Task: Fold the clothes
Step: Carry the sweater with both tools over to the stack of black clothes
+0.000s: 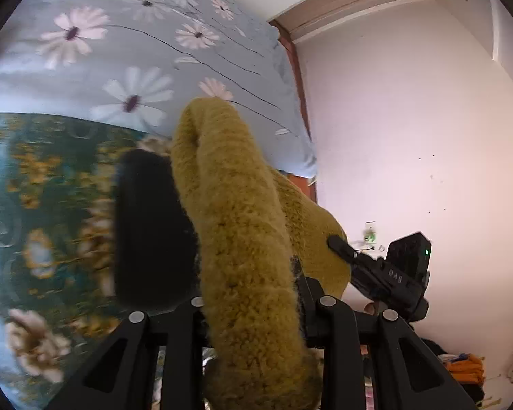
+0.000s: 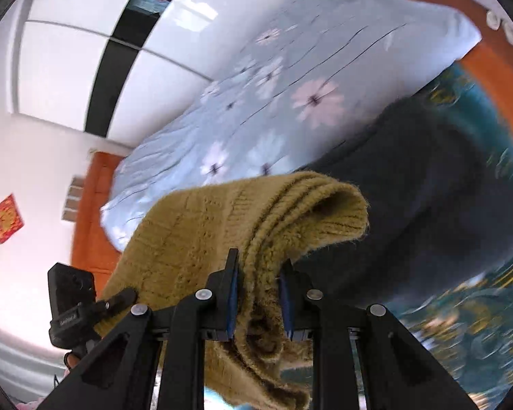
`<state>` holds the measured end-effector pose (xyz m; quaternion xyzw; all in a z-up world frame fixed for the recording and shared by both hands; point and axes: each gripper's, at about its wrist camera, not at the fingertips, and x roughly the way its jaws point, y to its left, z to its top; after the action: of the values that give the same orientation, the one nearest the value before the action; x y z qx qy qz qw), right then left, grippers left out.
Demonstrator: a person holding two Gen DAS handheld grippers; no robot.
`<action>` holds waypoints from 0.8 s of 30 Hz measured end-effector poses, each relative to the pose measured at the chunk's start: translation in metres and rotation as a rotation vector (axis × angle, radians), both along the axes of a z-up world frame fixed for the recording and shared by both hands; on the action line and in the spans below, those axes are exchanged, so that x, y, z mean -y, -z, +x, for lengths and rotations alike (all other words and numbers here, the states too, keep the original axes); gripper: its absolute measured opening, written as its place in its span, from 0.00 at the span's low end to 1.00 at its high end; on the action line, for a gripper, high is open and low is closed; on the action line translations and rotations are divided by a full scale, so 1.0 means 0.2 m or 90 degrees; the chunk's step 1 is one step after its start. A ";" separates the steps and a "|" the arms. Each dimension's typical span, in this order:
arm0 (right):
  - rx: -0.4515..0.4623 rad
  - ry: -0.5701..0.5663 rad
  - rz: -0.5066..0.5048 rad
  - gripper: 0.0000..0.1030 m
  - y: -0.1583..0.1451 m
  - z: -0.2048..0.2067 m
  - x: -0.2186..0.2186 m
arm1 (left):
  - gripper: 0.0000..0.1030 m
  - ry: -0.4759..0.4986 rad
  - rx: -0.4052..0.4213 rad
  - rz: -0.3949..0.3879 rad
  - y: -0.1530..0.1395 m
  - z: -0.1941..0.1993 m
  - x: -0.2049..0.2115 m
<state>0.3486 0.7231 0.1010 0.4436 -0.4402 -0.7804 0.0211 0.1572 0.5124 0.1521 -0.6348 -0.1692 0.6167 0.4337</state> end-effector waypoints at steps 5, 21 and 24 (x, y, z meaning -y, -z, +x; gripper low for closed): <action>-0.004 -0.018 0.059 0.20 0.02 -0.16 -0.25 | 0.28 -0.049 -0.022 -0.031 0.23 0.06 -0.10; 0.065 0.037 0.036 0.32 0.44 -0.05 -0.35 | 0.45 -0.067 0.063 -0.125 0.52 -0.07 0.11; 0.029 0.104 -0.005 0.46 0.43 0.13 -0.33 | 0.45 -0.051 0.074 -0.133 0.54 -0.07 0.09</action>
<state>0.3755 0.7885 0.0145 0.4240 -0.4782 -0.7674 -0.0507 0.1440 0.4941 0.0450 -0.7039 -0.1540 0.6102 0.3294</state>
